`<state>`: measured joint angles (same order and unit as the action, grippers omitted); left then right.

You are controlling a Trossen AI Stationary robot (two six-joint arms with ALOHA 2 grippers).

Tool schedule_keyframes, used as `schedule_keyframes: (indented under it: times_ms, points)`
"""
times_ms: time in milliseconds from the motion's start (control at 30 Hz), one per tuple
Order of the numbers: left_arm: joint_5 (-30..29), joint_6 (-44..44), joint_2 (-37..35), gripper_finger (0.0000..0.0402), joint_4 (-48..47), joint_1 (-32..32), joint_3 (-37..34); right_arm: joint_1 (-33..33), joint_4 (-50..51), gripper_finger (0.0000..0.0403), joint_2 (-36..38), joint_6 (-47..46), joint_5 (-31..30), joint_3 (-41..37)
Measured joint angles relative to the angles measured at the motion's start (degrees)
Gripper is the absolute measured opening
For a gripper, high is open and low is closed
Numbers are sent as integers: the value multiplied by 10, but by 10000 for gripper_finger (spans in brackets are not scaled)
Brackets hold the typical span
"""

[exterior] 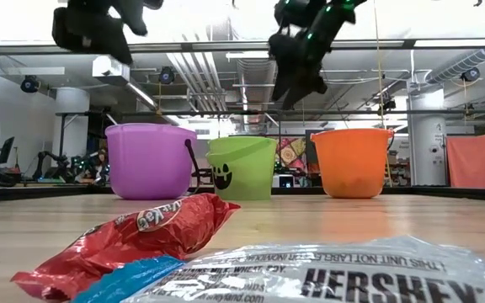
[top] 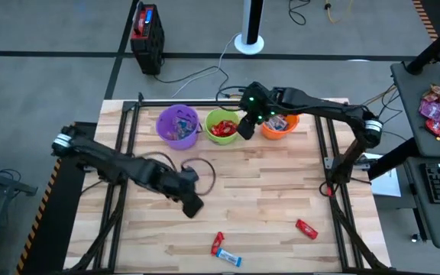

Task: Sort candy by brand, put in halloween buckets
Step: Put the red chocolate bar into the green bucket

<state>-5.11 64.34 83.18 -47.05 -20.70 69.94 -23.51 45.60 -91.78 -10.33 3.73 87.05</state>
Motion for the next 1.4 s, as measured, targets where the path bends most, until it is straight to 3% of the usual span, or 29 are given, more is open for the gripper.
schedule_keyframes:
  times_ms: [333,533,767,967,1233,1400]
  points:
    - [28,57,195,234,35,-51,88,42,31,206,76,32,3,0]
    - [28,50,296,240,9,-58,182,49,31,206,85,49,-5,-1]
    - [56,8,377,240,35,-56,242,49,40,206,83,67,-5,-1]
    - [62,33,414,240,36,-60,280,49,39,206,82,74,-5,-3]
    - [79,72,439,239,34,-69,279,49,39,206,82,76,-5,-19]
    - [76,67,446,218,38,-72,279,50,39,206,81,74,-5,-38]
